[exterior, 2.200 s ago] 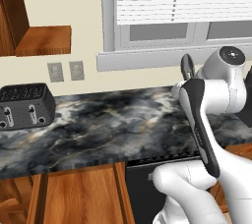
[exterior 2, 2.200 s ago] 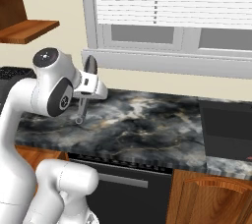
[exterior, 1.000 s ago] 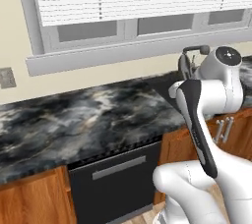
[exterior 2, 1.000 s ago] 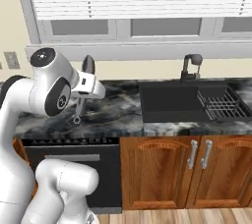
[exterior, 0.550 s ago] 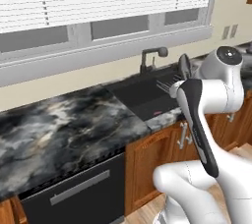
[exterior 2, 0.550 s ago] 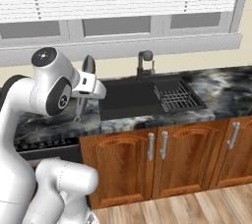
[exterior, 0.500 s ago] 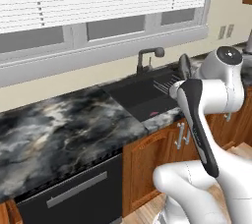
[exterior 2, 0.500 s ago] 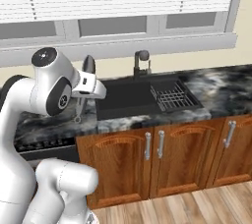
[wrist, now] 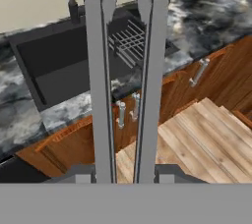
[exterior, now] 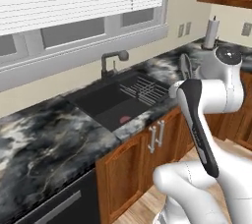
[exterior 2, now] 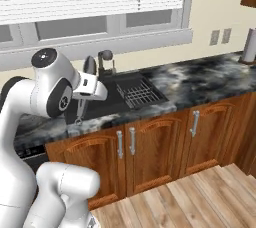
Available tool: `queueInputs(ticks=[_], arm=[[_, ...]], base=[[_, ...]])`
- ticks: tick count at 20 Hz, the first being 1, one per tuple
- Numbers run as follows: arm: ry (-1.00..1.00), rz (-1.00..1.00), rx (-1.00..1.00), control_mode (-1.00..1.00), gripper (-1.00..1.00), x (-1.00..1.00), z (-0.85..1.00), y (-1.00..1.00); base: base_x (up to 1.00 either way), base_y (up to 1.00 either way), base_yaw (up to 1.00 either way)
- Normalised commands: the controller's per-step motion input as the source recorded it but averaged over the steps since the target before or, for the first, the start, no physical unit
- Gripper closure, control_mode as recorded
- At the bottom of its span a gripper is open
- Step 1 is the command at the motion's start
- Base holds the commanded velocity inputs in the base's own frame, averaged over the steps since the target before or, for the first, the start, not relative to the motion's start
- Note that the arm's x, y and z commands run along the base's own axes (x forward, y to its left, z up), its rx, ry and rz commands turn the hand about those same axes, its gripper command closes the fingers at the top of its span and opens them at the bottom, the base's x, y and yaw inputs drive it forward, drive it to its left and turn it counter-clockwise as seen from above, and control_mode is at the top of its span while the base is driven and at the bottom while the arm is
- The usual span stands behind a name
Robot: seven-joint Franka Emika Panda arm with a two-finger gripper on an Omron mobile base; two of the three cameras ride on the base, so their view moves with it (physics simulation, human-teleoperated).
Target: Take the tongs from the drawer on the left and place them on the dining counter next to the tray containing the hot dog.
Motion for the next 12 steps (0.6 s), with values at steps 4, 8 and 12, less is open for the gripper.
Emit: queueInputs(ticks=[4, 8, 12], arm=[[0.0, 0.0, 0.0, 1.0, 1.0, 0.0, 0.0, 0.0], [0.0, 0.0, 0.0, 1.0, 1.0, 0.0, 0.0, 0.0], [0.0, 0.0, 0.0, 1.0, 1.0, 0.0, 0.0, 0.0]], base=[[-0.03, -0.36, -0.4], [-0.01, -0.33, -0.4], [-0.11, -0.33, -0.38]])
